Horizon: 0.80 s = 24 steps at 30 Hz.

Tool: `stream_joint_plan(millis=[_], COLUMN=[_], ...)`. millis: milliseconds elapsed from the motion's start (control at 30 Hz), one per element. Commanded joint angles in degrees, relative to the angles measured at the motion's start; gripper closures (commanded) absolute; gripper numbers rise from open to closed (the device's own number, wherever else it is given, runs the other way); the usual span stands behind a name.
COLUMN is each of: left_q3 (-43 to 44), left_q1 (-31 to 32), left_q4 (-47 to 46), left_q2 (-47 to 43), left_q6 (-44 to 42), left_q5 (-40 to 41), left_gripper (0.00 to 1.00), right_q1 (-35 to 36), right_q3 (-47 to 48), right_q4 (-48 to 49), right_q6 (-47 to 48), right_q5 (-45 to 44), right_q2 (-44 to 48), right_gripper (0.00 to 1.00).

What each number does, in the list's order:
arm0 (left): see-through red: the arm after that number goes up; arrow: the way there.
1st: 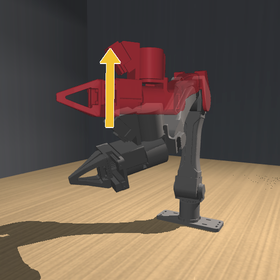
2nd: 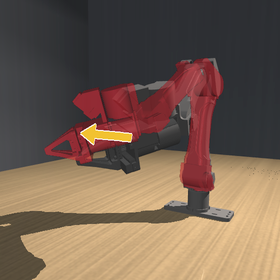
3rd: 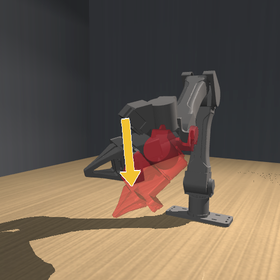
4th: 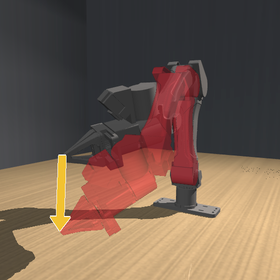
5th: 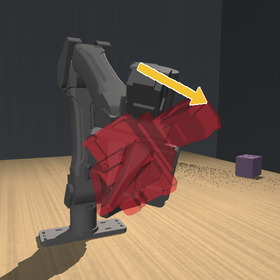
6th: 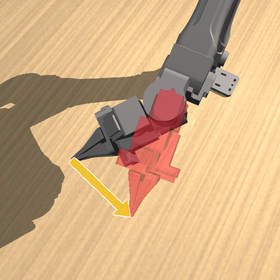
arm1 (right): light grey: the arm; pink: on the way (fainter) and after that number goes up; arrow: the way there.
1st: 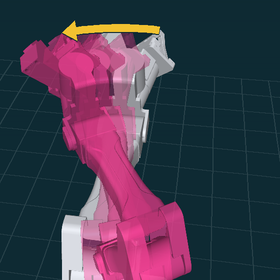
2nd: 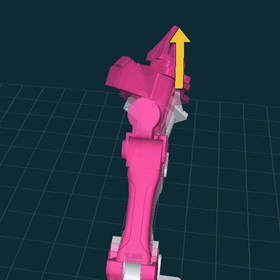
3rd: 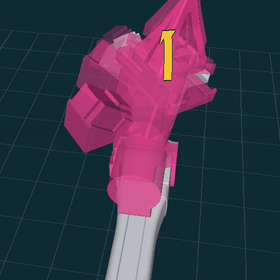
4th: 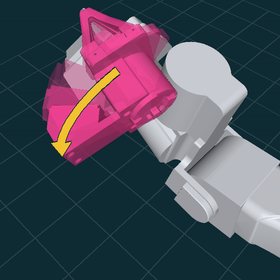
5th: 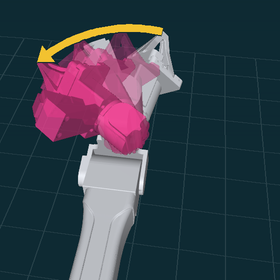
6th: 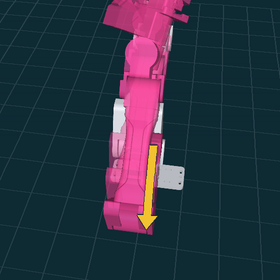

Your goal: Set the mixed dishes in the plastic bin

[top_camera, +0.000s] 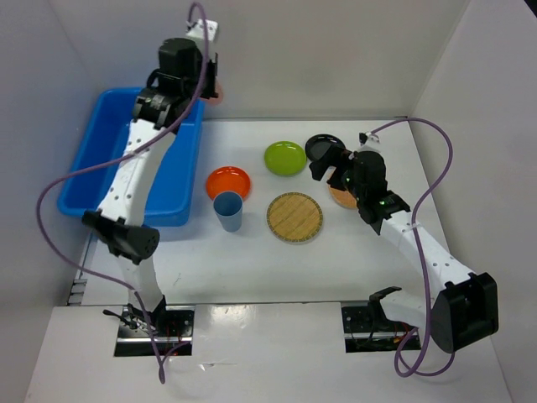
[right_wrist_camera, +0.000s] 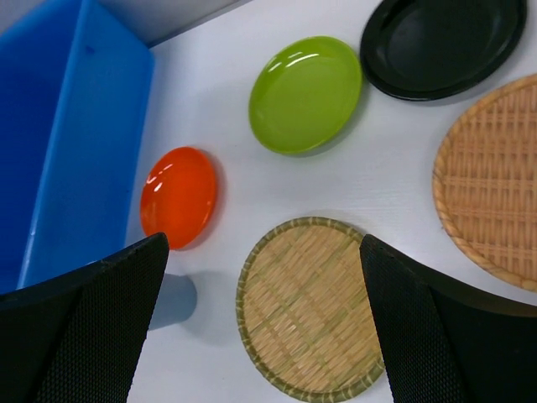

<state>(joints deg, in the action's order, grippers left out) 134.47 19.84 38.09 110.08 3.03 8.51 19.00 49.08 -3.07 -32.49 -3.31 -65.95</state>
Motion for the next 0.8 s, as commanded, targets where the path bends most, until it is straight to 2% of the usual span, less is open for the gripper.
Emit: stream_joint_plan(millis=[0,167,200,233,267,300,433,567,700,767], left_q3=[-0.27,2.27,1.85,-0.94,-5.15,-14.85,-31.59,-40.93,-44.46,-44.47], left_q1=[0.91,-0.76,-1.37,-2.34,-2.87,-4.09,-9.45,-14.38,-19.12,-23.33], left_q4=[0.05,11.54,15.84,15.88,15.18,11.52,6.48,2.54,-0.99,-1.52], left_q2=[-6.19,-8.57,-9.53,-10.93,-12.94,-17.75,-27.27,-32.9,-33.53,-31.6], left_q6=[-1.18,4.42,5.05,5.06,5.06,5.06,6.2,6.82,8.04,9.1], left_q5=[10.7,17.84,18.72,19.86,20.66,20.67,19.0,16.54,15.05,11.2], left_gripper=[1.0,1.0,1.0,1.0,1.0,1.0,1.0,1.0,1.0,1.0], right_q1=[0.6,0.6,0.6,0.6,0.6,1.12,1.12,2.35,2.87,2.88], right_q3=[-0.39,4.44,4.45,4.45,4.45,4.45,3.4,2.86,2.86,2.34], right_q4=[5.88,4.04,3.52,3.51,4.21,4.74,5.27,5.88,5.88,5.88], right_q6=[1.37,3.39,3.4,3.4,3.4,3.92,4.45,4.45,4.45,4.45], right_q5=[4.09,7.79,8.4,8.41,8.41,9.11,9.64,10.78,11.31,11.31], right_q2=[-1.01,-6.9,-6.91,-7.52,-7.52,-7.52,-5.95,-4.89,-4.89,-3.75], right_gripper=[0.01,0.01,0.01,0.01,0.01,0.01,0.01,0.01,0.01,0.01])
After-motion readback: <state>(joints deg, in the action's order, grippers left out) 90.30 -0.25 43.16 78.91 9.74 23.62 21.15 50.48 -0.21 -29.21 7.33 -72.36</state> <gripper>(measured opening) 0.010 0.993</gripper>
